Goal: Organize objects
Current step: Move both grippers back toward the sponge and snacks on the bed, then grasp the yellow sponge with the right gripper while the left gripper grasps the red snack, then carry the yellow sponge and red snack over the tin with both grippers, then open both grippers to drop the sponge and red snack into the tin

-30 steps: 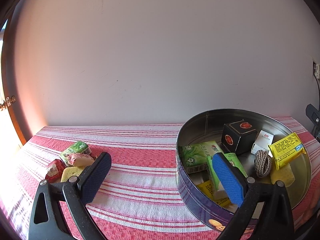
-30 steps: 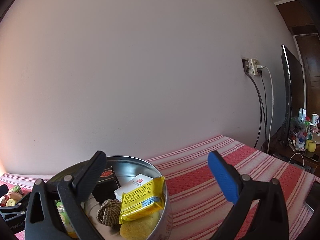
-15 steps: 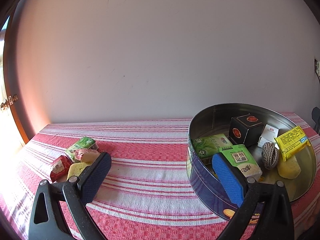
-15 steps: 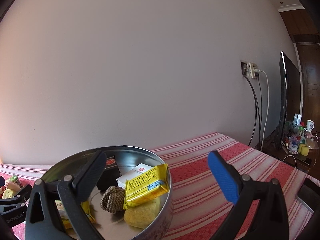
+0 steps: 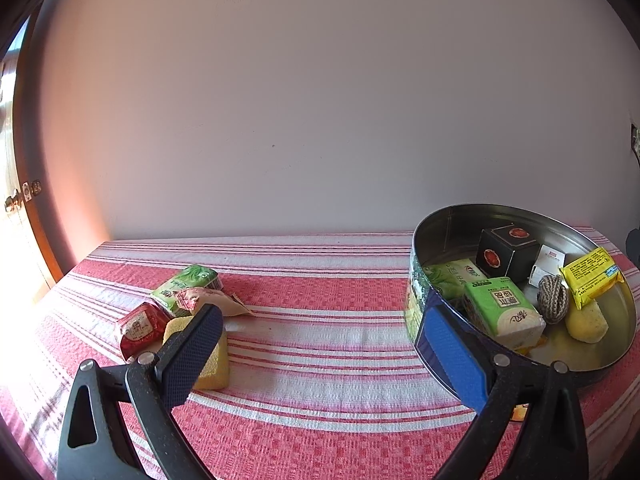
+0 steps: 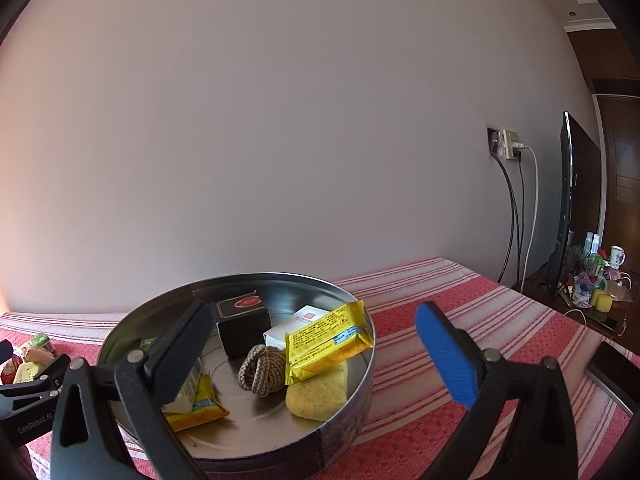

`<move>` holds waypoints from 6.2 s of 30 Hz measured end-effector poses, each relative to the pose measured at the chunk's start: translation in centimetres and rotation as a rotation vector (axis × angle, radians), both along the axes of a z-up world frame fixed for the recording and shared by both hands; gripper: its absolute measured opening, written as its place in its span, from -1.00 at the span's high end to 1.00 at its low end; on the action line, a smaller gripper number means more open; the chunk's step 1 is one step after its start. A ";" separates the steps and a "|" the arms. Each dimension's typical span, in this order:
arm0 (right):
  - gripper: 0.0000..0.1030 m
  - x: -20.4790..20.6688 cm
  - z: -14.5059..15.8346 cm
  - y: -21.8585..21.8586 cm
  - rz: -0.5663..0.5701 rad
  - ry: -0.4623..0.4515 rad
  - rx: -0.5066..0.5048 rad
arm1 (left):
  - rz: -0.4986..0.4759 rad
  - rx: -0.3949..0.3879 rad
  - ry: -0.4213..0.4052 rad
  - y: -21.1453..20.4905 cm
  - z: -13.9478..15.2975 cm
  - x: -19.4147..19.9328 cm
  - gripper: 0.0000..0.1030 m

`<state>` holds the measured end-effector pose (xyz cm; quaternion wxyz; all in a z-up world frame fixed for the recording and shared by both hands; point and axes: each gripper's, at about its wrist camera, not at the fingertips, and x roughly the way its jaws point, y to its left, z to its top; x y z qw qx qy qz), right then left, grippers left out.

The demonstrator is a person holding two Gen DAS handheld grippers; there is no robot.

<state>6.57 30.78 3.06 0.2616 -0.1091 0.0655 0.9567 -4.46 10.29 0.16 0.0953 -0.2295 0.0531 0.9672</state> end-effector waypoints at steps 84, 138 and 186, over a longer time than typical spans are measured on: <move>-0.08 -15.8 -6.2 -23.3 0.522 -0.508 -0.156 | -0.067 -0.140 -0.285 -17.8 -3.4 -11.3 -0.98; -0.07 -9.9 0.3 -15.6 0.395 -0.254 -0.025 | 0.018 0.196 -0.087 -12.9 0.3 -2.0 0.18; -0.07 -9.9 0.5 4.2 0.094 -0.299 -0.025 | -0.264 0.103 -0.084 10.4 1.0 -1.1 0.18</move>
